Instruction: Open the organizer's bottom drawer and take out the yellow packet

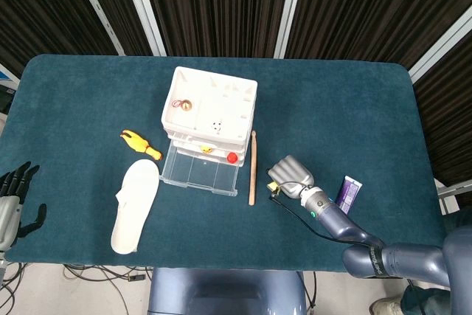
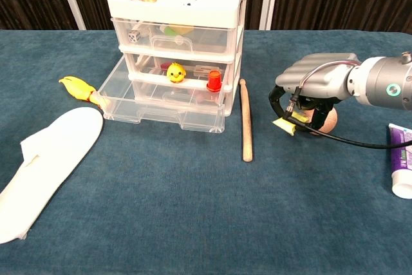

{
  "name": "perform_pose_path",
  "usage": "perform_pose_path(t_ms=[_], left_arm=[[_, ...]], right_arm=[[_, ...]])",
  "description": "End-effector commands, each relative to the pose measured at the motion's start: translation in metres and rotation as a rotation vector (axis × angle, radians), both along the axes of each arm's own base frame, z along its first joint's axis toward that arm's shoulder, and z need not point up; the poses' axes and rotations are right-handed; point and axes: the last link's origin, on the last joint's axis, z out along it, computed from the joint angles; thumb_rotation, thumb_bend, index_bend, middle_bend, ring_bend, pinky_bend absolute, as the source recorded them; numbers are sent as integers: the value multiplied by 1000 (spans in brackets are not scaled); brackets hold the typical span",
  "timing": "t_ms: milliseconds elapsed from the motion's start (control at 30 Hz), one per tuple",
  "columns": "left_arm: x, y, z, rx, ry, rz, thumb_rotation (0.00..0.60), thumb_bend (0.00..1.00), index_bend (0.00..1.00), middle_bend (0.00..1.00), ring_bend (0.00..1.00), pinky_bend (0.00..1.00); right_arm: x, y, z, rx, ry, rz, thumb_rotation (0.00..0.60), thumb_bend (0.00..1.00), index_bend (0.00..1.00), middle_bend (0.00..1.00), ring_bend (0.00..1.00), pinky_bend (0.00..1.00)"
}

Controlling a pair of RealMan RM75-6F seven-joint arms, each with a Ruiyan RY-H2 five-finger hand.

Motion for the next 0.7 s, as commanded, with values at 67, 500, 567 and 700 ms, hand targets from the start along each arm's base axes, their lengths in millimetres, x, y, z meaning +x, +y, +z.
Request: perform_pose_path(t_ms=[67, 500, 567, 700], left_arm=[[0, 0, 0, 0, 0, 1, 600, 465, 30, 0, 0, 0], [0, 0, 0, 1, -2, 0, 600, 466, 30, 0, 0, 0], [0, 0, 0, 1, -2, -1, 600, 466, 30, 0, 0, 0], [0, 0, 0, 1, -1, 0, 600, 465, 30, 0, 0, 0]], right_arm=[[-1, 0, -4, 7, -2, -8, 600, 505, 625, 1000, 1000, 1000], [-2, 1, -2, 3, 27, -32, 600, 174, 253, 1000, 1000, 1000], [-2, 2, 1, 0, 34, -36, 600, 174, 236, 1000, 1000, 1000], [2, 3, 12, -17, 17, -54, 600, 174, 226, 1000, 1000, 1000]])
